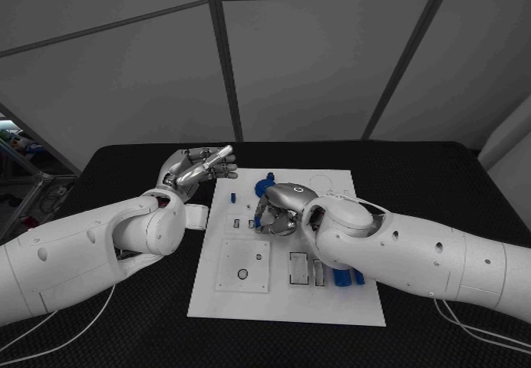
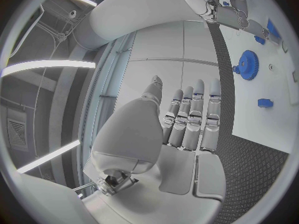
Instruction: Assemble the parts on the task board
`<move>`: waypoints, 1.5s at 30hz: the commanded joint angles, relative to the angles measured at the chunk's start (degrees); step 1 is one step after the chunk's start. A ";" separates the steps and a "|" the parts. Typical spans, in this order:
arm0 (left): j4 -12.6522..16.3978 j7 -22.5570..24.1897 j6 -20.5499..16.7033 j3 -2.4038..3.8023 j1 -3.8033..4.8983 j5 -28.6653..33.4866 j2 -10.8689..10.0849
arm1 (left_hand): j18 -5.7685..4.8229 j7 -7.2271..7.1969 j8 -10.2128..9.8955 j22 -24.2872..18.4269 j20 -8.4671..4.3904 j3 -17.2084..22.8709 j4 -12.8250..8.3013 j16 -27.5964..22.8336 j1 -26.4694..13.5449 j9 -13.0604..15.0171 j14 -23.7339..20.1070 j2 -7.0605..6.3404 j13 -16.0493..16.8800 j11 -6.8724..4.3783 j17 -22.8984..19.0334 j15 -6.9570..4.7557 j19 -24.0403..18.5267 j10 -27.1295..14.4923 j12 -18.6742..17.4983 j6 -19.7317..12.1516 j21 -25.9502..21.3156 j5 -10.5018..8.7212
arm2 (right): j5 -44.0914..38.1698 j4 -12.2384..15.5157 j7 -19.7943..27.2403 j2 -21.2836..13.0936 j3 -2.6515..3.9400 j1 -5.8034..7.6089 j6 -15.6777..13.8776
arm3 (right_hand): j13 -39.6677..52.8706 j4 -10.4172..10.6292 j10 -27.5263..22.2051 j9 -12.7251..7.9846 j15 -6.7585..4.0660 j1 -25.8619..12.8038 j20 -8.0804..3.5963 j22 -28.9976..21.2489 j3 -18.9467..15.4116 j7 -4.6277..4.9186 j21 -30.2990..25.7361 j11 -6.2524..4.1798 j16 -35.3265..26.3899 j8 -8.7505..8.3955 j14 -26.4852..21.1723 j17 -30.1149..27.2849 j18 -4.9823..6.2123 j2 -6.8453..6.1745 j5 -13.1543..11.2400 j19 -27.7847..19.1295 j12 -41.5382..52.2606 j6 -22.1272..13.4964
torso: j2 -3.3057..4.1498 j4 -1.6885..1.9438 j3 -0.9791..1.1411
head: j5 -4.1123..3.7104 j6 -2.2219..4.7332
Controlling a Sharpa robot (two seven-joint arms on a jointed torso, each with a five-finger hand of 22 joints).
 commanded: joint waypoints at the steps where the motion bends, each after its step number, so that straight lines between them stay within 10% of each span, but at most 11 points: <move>1: 0.01 0.47 0.29 0.05 0.08 -0.37 0.09 | 2.73 0.17 -0.15 0.05 -0.03 0.00 -0.25 -0.23 -0.06 -0.04 -0.29 0.38 -0.02 0.00 0.10 0.25 -0.22 -0.57 -0.08 -0.18 0.20 -0.35 | -0.32 -0.36 -1.29 -0.03 -0.29 -0.26 2.31 | -0.06 0.04 -0.64 -0.14 0.43 -0.01 0.13 -0.21 -0.38 0.13 -0.27 0.15 -0.11 -0.44 4.96 10.84 0.00 -0.57 -0.37 -0.56 -0.33 -0.57 | 0.01 -0.01 0.00 | 0.00 -0.01; 33: -0.11 0.23 0.54 0.05 0.07 -0.37 0.12 | 2.74 0.20 -0.16 0.08 -0.02 0.00 -0.29 -0.26 -0.08 -0.04 -0.26 0.40 -0.02 0.02 0.12 0.25 -0.29 -0.60 -0.08 -0.20 0.25 -0.35 | -0.41 0.25 -2.59 -0.31 -0.29 -0.30 -1.39 | -4.35 2.33 -4.61 -0.46 1.44 -1.95 1.16 -3.26 -4.12 1.24 -2.17 1.27 -0.59 -1.38 4.72 9.98 0.59 -2.45 0.06 -2.39 -4.48 -5.04 | -0.02 0.00 0.01 | 0.10 0.01; 45: -0.52 -2.05 0.54 0.05 0.07 -2.92 -0.12 | 2.94 -0.51 0.02 0.50 -0.17 -0.14 -0.60 -0.20 -0.60 0.04 0.57 0.58 0.23 -0.77 0.53 -0.24 -0.52 2.20 0.73 0.79 1.16 -0.35 | 0.84 2.96 -0.84 -2.36 -0.27 -0.78 -8.28 | -5.43 9.79 -5.36 -1.01 2.63 2.73 2.25 -3.87 -15.26 2.76 -2.62 2.66 -0.42 -1.23 4.79 10.36 0.70 -3.28 0.36 -2.69 -4.35 -10.89 | -0.08 -0.04 0.04 | -0.10 0.09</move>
